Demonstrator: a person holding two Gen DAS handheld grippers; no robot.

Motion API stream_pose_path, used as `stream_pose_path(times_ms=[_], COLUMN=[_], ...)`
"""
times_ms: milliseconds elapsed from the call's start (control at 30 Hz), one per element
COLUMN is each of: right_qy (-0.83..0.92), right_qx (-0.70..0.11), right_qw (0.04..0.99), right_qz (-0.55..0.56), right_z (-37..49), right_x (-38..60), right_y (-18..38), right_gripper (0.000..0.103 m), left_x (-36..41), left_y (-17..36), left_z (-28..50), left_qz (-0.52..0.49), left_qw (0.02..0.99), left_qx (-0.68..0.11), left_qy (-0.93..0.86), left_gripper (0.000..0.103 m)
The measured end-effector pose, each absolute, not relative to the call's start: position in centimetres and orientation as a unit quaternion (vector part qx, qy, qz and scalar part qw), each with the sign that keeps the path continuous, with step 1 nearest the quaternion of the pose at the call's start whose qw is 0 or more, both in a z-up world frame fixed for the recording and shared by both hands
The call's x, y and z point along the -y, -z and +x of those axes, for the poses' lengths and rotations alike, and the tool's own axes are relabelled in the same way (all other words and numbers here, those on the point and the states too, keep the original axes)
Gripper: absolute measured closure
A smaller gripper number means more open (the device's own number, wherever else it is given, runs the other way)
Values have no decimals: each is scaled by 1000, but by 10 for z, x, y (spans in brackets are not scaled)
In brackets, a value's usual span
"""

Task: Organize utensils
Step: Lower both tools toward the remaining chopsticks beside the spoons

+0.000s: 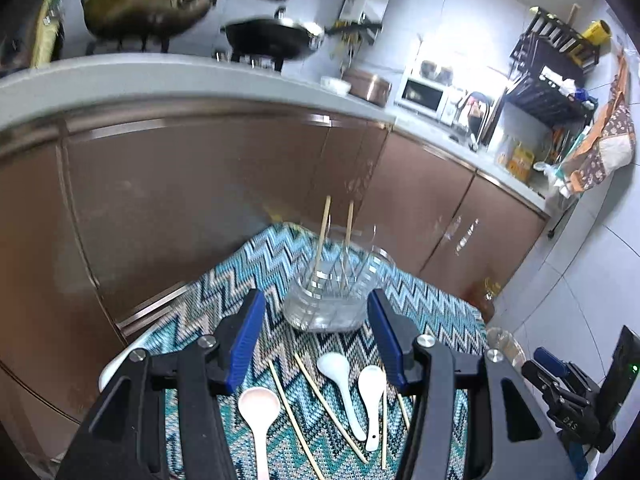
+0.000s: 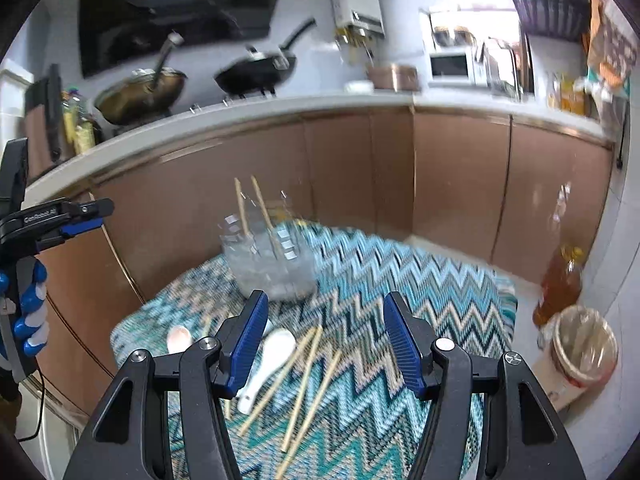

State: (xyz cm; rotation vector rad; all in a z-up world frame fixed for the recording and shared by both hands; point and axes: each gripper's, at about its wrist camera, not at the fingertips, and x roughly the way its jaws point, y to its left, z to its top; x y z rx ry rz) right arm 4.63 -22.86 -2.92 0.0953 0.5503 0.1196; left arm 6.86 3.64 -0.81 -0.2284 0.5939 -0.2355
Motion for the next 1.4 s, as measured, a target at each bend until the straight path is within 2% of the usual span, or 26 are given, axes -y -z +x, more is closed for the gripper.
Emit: stream_pose_path(times_ms=[100, 133, 167, 267, 467, 667, 900, 1033, 1267, 1400], right_qy=[-62, -64, -67, -78, -93, -110, -99, -99, -100, -100], right_qx=[-320, -340, -356, -409, -488, -527, -552, -562, -568, -565], right_qw=[943, 935, 929, 903, 857, 832, 820, 813, 809, 810], right_qz=[66, 72, 78, 103, 135, 134, 114, 112, 112, 121], right_z=[69, 78, 84, 106, 144, 176, 196, 204, 211, 214], right_x=[238, 240, 242, 249, 246, 227, 221, 219, 215, 216], right_y=[51, 61, 70, 98, 143, 167, 183, 191, 198, 199], right_gripper=[45, 49, 58, 71, 82, 85, 85, 85, 92, 94], left_x=[-31, -28, -26, -15, 4, 13, 16, 19, 26, 29], left_y=[34, 45, 54, 84, 128, 154, 172, 184, 207, 211], left_z=[85, 92, 98, 116, 147, 173, 195, 206, 219, 219], left_qz=[-110, -111, -113, -110, -107, -110, -117, -122, -132, -133], left_qw=[929, 920, 912, 886, 848, 822, 806, 793, 771, 775], left_qx=[-326, -346, -364, -418, -489, -536, -564, -583, -614, -611], left_qy=[135, 144, 152, 169, 174, 155, 135, 126, 102, 90], left_gripper=[52, 52, 52, 52, 53, 63, 70, 78, 85, 93])
